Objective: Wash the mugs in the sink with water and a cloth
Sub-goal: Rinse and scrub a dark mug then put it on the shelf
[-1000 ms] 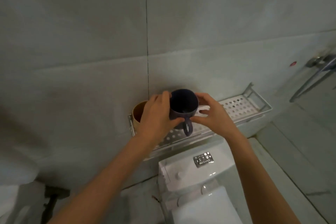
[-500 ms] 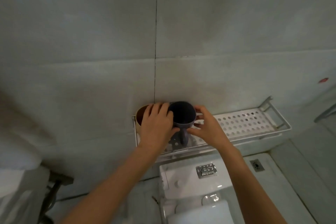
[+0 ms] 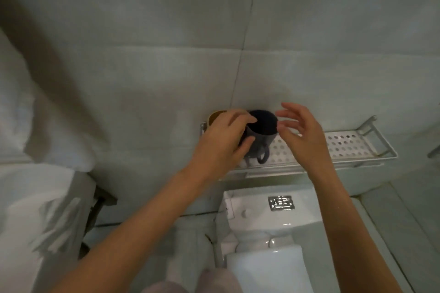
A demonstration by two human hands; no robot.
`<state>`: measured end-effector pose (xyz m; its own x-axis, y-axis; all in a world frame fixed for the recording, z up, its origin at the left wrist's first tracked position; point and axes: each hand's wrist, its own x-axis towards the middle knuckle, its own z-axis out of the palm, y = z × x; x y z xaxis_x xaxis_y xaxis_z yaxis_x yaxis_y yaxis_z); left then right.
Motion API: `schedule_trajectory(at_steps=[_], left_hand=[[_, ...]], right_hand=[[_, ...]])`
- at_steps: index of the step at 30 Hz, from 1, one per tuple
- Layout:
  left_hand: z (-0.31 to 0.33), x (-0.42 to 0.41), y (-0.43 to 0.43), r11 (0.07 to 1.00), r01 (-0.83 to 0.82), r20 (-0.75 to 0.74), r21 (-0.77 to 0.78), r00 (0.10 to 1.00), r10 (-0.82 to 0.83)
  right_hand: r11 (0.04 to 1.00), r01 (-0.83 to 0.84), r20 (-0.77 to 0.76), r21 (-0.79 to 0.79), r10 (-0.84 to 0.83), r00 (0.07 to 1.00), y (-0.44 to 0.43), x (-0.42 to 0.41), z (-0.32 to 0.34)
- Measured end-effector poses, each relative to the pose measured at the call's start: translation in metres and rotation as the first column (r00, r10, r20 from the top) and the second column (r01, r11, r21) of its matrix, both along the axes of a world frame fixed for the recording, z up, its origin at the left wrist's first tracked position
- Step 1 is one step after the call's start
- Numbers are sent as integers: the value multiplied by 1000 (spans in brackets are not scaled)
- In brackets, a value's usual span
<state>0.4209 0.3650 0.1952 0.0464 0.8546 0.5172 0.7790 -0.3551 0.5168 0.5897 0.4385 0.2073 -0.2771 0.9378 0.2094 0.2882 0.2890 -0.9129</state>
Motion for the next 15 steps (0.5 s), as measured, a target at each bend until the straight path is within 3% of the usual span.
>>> schedule_trajectory(at_steps=[2, 5, 9, 15], left_hand=[[3, -17, -36, 994, 87, 240, -59, 968, -71], [-10, -47, -104, 974, 114, 518, -196, 855, 4], [-62, -93, -215, 940, -61, 460, -336, 860, 221], [-100, -154, -361, 794, -151, 462, -589, 743, 485]], right_hand=[[994, -96, -106, -60, 89, 990, -42, -28, 8], [955, -245, -189, -169, 212, 959, -112, -67, -11], [888, -316, -175, -334, 271, 946, -201, -105, -62], [836, -221, -173, -502, 153, 973, -312, -145, -109]])
